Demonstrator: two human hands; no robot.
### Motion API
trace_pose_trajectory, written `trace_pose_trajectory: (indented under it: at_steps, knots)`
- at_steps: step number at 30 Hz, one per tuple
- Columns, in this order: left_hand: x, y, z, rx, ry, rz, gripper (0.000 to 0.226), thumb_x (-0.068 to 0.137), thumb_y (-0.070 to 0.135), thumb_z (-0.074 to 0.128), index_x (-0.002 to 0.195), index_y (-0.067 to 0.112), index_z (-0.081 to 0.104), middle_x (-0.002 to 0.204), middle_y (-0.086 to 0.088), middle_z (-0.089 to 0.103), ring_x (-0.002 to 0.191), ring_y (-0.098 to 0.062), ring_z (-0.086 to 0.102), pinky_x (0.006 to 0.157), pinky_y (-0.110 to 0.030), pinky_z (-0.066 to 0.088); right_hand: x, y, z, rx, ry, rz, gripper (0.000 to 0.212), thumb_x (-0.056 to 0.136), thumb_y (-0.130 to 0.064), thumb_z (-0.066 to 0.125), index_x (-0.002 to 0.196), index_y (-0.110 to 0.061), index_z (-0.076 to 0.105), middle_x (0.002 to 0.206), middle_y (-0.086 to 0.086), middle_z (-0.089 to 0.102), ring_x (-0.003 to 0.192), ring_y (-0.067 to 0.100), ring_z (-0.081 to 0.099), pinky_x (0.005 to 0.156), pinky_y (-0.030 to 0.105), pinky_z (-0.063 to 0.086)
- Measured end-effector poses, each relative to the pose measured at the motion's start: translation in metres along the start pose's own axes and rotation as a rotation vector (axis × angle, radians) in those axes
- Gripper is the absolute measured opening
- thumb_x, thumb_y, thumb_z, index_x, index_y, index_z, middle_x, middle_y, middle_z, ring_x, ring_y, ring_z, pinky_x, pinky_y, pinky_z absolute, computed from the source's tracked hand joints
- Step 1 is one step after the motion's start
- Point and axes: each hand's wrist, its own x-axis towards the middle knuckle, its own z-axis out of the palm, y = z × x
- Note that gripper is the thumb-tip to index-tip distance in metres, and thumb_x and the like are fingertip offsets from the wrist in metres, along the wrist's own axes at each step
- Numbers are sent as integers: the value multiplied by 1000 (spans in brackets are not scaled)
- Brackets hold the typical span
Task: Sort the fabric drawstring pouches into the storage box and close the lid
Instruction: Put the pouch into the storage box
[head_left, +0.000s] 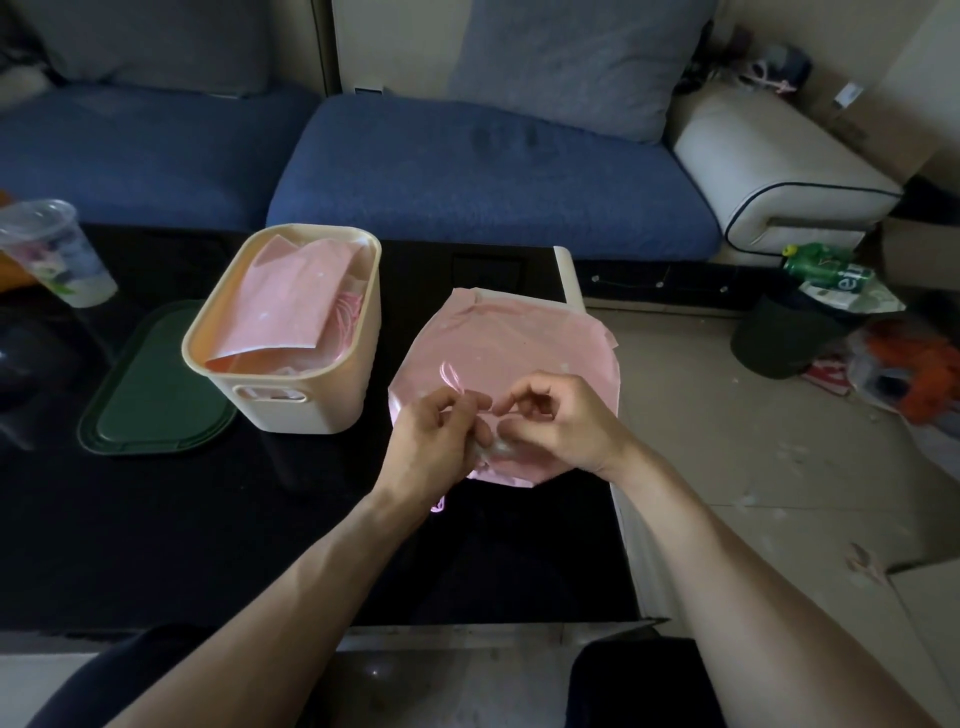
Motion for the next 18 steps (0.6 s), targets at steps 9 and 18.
trace_pose_trajectory:
  at_steps: [9,18]
  knots:
    - [0,0,-4,84,-207,27,27,108,17,37,96,1,56,59,-5,55,39,-16,42,45,-26,36,-3,9,7,-22,2,-98,14,76,-10,82,87,-18,77,87,1,64,60,7,45,58,26,40]
    - [-3,0,-3,205,-259,0,24,108,15,34,98,0,50,57,-8,56,39,-18,47,47,-31,38,-2,5,7,-67,-21,-94,24,69,-9,84,66,-29,72,75,-12,59,54,3,43,54,21,36]
